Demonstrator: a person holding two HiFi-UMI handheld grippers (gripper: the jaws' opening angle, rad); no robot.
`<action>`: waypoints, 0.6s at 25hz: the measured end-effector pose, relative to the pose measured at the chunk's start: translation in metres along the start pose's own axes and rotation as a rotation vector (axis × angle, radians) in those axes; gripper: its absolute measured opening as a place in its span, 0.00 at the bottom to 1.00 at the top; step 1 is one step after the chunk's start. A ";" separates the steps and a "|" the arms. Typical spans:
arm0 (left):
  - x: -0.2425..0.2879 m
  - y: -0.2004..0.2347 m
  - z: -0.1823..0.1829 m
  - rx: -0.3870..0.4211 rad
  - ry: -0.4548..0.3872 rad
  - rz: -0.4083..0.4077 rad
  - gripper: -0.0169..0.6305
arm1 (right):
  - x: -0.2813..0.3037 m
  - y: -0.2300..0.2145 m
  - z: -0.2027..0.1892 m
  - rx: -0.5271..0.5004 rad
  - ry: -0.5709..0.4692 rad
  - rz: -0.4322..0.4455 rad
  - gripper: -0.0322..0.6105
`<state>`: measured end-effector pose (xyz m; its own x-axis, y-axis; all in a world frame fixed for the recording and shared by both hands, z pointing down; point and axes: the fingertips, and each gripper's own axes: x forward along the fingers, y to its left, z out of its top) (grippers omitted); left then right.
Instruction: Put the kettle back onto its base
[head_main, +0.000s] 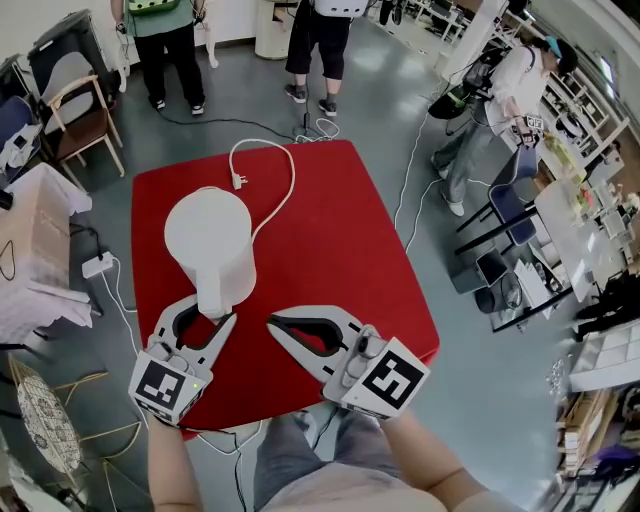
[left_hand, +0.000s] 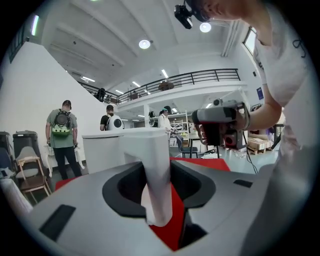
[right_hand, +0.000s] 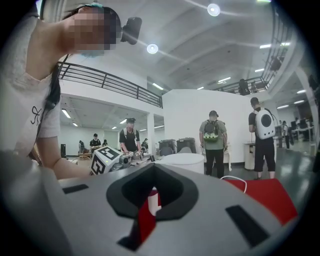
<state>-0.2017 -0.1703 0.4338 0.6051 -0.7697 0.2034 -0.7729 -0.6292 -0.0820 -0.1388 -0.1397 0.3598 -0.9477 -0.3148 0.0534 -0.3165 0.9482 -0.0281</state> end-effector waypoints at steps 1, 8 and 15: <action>-0.002 0.002 0.000 -0.006 -0.003 0.009 0.25 | -0.001 0.001 0.001 0.002 0.002 0.003 0.06; -0.028 0.009 -0.006 -0.067 -0.028 0.071 0.27 | -0.007 0.006 0.002 -0.001 0.003 0.013 0.06; -0.050 0.000 0.011 -0.053 -0.043 0.159 0.12 | -0.003 0.019 0.007 -0.005 0.001 0.063 0.06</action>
<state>-0.2297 -0.1324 0.4126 0.4810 -0.8638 0.1503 -0.8679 -0.4934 -0.0582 -0.1421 -0.1213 0.3522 -0.9657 -0.2543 0.0532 -0.2559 0.9663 -0.0263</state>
